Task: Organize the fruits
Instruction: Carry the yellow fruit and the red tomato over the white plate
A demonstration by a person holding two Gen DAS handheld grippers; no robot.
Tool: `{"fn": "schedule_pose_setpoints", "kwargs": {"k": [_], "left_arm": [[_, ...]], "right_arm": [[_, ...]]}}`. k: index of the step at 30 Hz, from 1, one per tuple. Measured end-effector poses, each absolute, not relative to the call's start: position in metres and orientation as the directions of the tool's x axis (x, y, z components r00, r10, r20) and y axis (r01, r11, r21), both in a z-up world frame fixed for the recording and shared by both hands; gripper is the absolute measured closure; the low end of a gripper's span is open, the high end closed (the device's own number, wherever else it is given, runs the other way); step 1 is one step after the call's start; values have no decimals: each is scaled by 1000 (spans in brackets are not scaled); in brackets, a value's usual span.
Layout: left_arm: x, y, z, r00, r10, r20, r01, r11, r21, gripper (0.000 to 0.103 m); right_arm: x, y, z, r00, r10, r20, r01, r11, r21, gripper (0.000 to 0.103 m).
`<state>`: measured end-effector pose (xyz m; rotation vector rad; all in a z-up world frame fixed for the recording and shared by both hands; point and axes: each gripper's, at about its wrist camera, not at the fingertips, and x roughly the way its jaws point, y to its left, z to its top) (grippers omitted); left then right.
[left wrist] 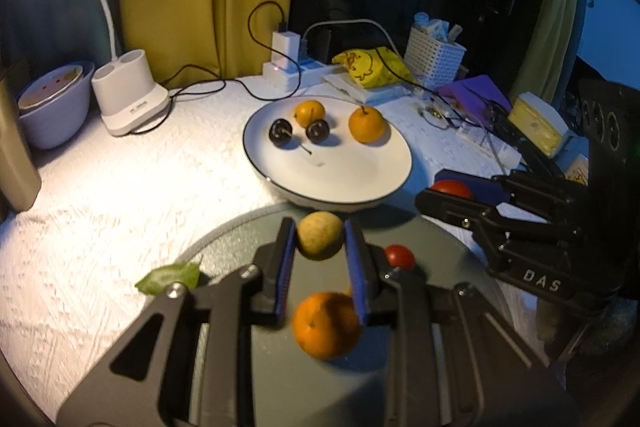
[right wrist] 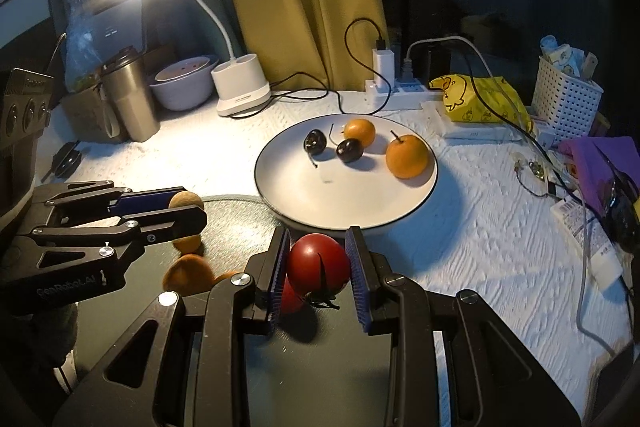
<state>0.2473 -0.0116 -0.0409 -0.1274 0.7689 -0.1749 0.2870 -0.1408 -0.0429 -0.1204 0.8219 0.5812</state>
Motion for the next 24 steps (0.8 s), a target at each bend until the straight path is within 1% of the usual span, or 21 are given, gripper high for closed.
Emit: {"fn": "schedule_pose_setpoints", "kwargs": {"k": [11, 24], "left_arm": [[281, -3, -40, 699, -204, -685, 108, 978, -180, 77], [324, 0, -57, 659, -222, -719, 113, 974, -197, 77]], "right_arm": [[317, -139, -48, 535, 442, -720, -525, 842, 126, 72], [352, -142, -68, 519, 435, -736, -501, 852, 151, 72]]}}
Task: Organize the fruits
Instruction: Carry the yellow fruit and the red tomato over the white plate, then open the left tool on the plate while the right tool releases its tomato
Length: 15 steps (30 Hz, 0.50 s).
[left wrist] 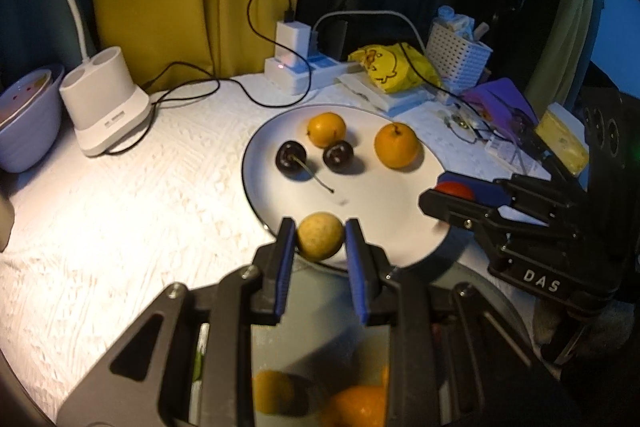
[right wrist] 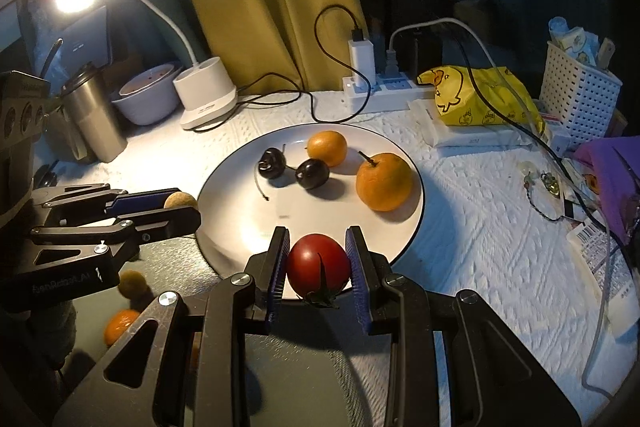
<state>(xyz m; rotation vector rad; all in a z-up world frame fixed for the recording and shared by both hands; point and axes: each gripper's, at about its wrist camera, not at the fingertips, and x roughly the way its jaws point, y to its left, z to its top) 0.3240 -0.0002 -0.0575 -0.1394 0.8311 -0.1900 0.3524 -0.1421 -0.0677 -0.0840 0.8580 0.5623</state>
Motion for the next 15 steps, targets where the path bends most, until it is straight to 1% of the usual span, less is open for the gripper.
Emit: {"fn": "schedule_pose_setpoints", "kwargs": {"k": [9, 15], "left_arm": [[338, 0, -64, 640, -218, -737, 100, 974, -202, 76], [334, 2, -61, 645, -209, -735, 90, 976, -199, 75]], "right_arm": [[364, -142, -77, 507, 433, -745, -495, 854, 159, 72], [363, -140, -75, 516, 410, -752, -484, 864, 139, 71]]}}
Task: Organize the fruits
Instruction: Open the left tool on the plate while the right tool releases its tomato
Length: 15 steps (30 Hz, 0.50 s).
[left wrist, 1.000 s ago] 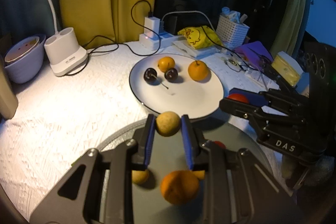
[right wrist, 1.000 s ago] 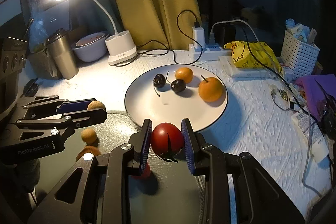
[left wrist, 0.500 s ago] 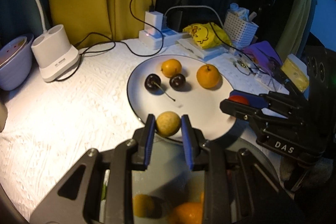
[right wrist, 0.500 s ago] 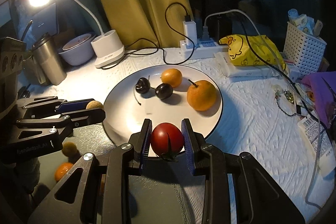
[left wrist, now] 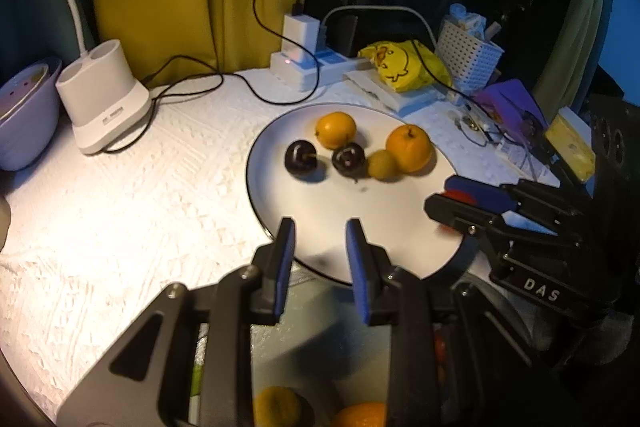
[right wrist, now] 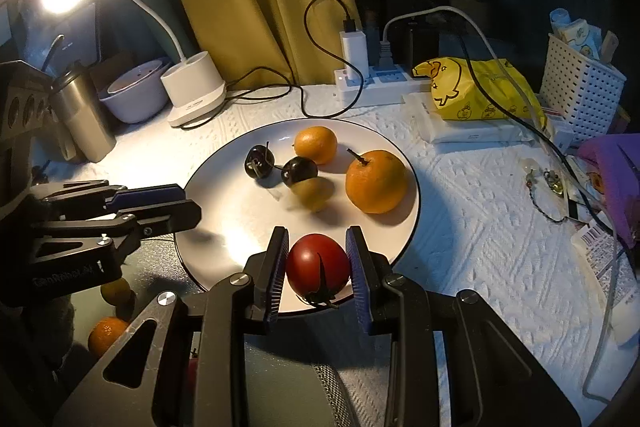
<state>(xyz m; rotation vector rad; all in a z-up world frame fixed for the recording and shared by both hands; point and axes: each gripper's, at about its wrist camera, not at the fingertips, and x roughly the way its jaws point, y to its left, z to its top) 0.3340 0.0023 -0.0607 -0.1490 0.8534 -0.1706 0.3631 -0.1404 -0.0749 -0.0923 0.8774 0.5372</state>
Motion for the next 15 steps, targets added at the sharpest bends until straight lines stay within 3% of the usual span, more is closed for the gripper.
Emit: {"fn": "schedule_pose_setpoints", "kwargs": {"k": [4, 15], "left_arm": [[326, 4, -55, 656, -210, -725, 91, 975, -201, 75], [297, 8, -39, 683, -210, -700, 90, 975, -204, 74]], "right_arm": [[362, -143, -69, 534, 399, -745, -466, 875, 134, 57], [337, -140, -50, 554, 399, -731, -470, 874, 121, 56]]}}
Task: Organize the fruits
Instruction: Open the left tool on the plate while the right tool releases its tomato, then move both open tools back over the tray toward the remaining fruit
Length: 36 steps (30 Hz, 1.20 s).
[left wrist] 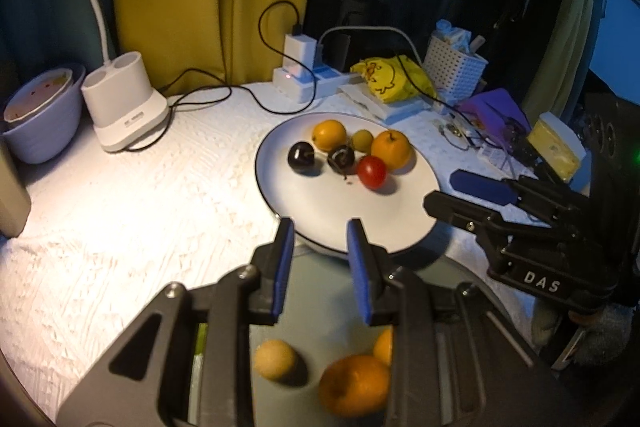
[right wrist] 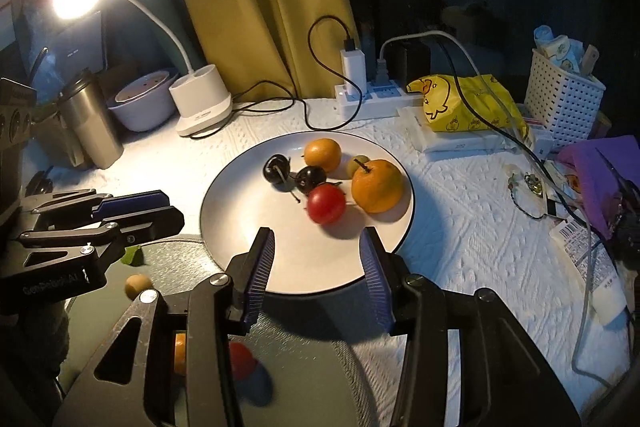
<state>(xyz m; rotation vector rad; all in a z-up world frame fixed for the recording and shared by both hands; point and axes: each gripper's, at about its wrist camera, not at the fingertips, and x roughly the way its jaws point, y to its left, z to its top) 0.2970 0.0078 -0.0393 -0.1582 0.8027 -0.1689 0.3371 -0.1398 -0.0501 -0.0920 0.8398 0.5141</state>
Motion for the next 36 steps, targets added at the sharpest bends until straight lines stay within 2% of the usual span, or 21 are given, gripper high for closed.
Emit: {"fn": "schedule_pose_setpoints", "kwargs": {"k": [13, 22, 26, 36], "left_arm": [[259, 9, -27, 706, -210, -676, 89, 974, -210, 72], [234, 12, -26, 721, -198, -664, 65, 973, -220, 66], [224, 12, -27, 725, -194, -660, 58, 973, -223, 60], [205, 9, -32, 723, -192, -664, 50, 973, -226, 59]], "right_arm": [[304, -141, -33, 574, 399, -715, -477, 873, 104, 56], [281, -140, -28, 579, 400, -711, -485, 869, 94, 56], [272, -138, -27, 578, 403, -710, -490, 867, 93, 56], [253, -139, -27, 574, 408, -710, -497, 863, 93, 56]]}}
